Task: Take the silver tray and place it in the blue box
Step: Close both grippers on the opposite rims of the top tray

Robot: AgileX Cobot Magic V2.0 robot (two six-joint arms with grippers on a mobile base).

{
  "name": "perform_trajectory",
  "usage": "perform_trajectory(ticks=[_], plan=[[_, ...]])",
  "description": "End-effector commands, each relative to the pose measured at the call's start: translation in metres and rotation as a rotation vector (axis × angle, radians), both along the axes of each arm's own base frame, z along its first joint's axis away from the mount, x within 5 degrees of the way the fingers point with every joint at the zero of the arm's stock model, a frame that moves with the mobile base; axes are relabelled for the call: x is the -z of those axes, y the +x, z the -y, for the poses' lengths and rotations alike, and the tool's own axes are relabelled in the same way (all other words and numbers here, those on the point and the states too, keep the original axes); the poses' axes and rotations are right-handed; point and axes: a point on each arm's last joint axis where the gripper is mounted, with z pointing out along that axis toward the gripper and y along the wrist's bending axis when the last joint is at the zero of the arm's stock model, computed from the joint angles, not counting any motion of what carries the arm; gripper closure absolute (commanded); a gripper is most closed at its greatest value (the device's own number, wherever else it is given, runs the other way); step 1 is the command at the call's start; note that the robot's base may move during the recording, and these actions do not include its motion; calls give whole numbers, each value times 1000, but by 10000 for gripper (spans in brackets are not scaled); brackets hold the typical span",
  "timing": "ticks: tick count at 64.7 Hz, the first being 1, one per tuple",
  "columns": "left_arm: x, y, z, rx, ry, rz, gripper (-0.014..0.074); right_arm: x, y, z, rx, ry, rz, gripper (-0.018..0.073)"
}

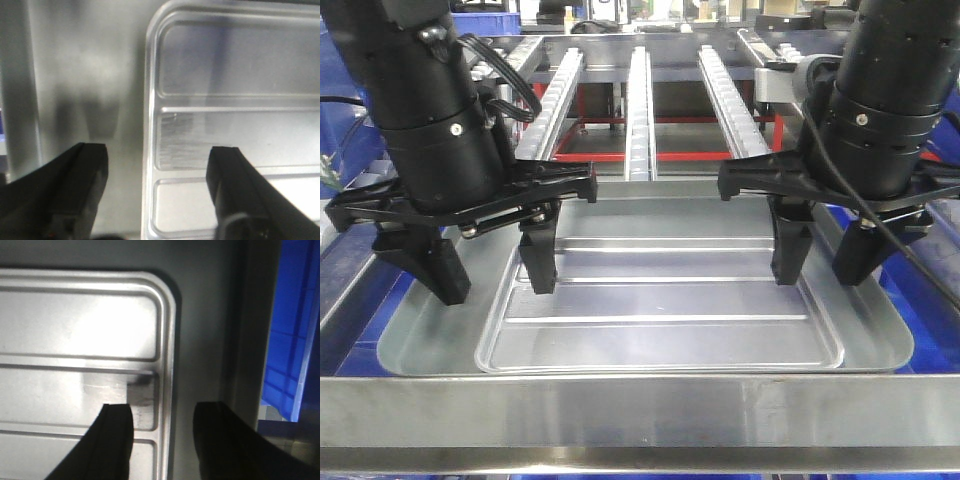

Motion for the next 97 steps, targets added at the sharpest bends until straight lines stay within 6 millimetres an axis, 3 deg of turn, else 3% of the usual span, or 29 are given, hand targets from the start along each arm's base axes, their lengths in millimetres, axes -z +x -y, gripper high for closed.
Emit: perform_trajectory(ticks=[1,26,65,73,81,87,97], plan=[[-20,3,5,-3,-66,74,280,-16,5,-1,0,37,80,151],[-1,7,8,-1,-27,30,281,4,9,-4,9,22,16,155],[1,7,8,-2,-22,23,284,4,10,-4,10,24,14,189],[1,7,8,-2,-18,20,363,5,9,-3,11,19,5,337],[2,6,7,-3,-10,9,516,5,8,-3,11,16,-1,518],[2,5,6,-3,-4,2,616,5,8,-3,11,16,-1,506],[2,5,6,-3,-2,0,611,5,8,-3,11,16,-1,506]])
